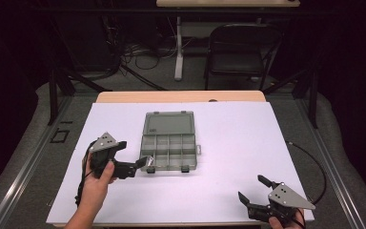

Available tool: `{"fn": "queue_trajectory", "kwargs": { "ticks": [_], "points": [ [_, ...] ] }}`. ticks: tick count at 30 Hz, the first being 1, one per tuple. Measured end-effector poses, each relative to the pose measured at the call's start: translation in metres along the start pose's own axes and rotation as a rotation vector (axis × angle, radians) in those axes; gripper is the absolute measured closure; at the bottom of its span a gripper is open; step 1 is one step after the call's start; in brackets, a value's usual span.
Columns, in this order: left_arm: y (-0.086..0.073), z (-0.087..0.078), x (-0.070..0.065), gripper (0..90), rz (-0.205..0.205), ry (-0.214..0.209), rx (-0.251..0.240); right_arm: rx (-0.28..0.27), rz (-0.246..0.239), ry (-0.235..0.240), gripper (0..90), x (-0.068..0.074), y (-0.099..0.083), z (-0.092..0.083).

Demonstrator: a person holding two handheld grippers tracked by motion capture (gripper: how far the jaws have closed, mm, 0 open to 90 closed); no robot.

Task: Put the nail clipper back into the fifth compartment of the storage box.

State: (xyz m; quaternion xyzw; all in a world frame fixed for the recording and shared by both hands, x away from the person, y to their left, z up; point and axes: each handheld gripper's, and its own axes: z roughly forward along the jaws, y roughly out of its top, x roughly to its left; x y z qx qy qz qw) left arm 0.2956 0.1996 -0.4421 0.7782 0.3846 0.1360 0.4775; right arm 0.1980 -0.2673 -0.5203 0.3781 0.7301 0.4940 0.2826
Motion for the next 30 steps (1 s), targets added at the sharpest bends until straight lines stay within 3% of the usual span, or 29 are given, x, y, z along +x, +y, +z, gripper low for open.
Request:
{"fn": "queue_trajectory", "kwargs": {
  "ticks": [9,16,30],
  "points": [
    [-0.016,-0.016,0.001,0.8,0.002,-0.004,-0.034,0.001,-0.001,-0.002,14.4,0.001,0.0,0.0],
    [-0.034,-0.031,0.004,0.4,0.017,0.032,-0.082,-0.001,-0.003,-0.002,14.4,0.001,0.0,0.001],
    [-0.07,-0.044,0.009,0.4,0.009,0.049,-0.127,0.002,-0.002,-0.009,14.3,0.001,0.0,0.001]
  ]
}}
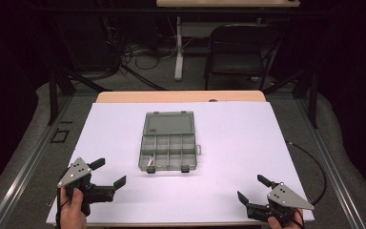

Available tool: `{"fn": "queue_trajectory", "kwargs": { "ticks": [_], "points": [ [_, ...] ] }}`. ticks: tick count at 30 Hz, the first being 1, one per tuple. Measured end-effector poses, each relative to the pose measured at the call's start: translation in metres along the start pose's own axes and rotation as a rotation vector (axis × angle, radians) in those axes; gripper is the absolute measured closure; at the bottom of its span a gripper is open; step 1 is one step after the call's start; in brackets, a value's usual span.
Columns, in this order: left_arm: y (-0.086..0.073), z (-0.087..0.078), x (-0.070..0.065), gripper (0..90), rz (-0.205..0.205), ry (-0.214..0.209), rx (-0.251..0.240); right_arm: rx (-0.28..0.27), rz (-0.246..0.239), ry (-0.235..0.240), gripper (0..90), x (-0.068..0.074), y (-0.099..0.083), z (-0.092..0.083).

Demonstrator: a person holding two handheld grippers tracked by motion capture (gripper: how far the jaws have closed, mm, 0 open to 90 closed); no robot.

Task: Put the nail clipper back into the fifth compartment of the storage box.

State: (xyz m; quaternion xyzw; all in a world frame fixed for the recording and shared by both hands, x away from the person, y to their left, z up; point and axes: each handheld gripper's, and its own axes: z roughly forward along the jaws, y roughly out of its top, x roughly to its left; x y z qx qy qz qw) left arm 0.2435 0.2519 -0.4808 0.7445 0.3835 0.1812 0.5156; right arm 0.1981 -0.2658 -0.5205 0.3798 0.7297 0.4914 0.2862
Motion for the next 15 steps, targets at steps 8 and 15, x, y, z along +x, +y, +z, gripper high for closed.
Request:
{"fn": "queue_trajectory", "kwargs": {
  "ticks": [8,15],
  "points": [
    [-0.013,-0.004,0.003,0.4,-0.025,0.014,-0.001,0.0,0.0,-0.003,14.2,0.0,0.0,0.0],
    [-0.018,-0.004,0.005,0.4,-0.027,0.019,0.002,0.0,0.0,-0.004,14.3,-0.001,0.0,0.0]
  ]
}}
